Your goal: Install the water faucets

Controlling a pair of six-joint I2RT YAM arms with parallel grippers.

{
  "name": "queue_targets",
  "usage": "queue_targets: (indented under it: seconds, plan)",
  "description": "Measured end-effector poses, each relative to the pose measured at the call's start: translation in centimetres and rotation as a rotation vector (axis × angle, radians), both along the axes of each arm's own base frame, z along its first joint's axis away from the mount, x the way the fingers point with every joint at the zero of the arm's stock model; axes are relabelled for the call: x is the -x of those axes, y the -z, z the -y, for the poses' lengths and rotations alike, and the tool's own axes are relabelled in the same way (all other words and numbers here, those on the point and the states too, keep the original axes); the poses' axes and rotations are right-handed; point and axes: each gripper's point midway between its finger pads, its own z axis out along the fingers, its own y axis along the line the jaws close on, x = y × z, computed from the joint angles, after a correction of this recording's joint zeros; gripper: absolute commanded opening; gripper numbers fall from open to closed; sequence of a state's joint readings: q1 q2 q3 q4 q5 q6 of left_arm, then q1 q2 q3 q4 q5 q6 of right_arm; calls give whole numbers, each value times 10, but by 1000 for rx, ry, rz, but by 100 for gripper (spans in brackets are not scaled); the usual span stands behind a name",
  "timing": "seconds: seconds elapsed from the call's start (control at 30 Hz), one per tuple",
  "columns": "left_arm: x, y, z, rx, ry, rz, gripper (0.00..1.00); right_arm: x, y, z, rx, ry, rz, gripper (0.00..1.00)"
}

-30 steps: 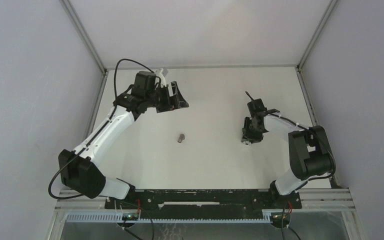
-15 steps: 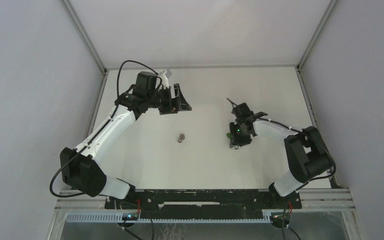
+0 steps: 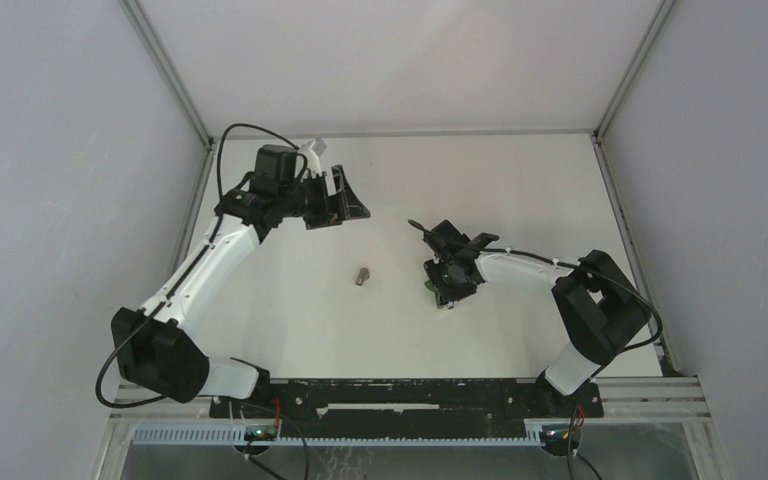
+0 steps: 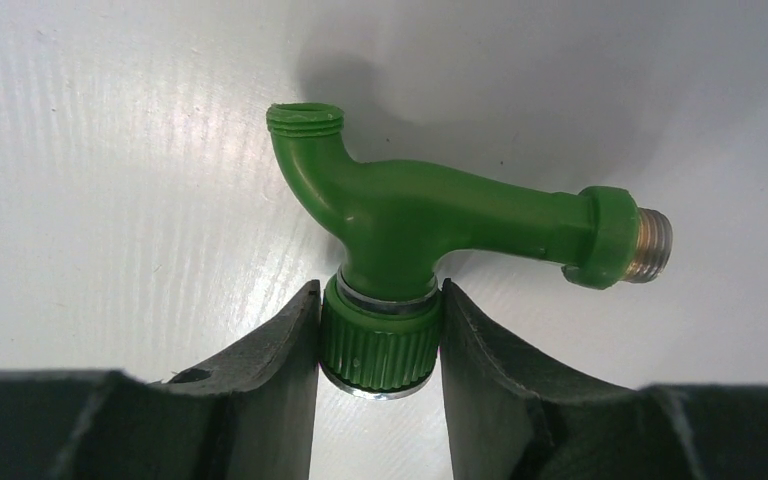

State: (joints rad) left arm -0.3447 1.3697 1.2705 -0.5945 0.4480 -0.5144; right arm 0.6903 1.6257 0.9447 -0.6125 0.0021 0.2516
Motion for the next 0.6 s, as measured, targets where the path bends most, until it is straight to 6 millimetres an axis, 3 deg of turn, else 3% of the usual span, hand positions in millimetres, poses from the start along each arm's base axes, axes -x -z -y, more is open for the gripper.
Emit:
queue_targets:
  seconds: [0.23, 0.33, 0.47, 0.6]
  plan:
    - [11, 4, 0, 26, 50, -14, 84, 1, -10, -12, -84, -55, 43, 0]
    - [21, 1, 7, 72, 119, -23, 83, 13, -37, -22, -227, -181, 128, 0]
    - [33, -4, 20, 144, 209, -47, 82, 37, -79, -35, -456, -459, 365, 0]
    - [44, 2, 35, 191, 281, -111, 83, 52, -102, -38, -548, -659, 537, 0]
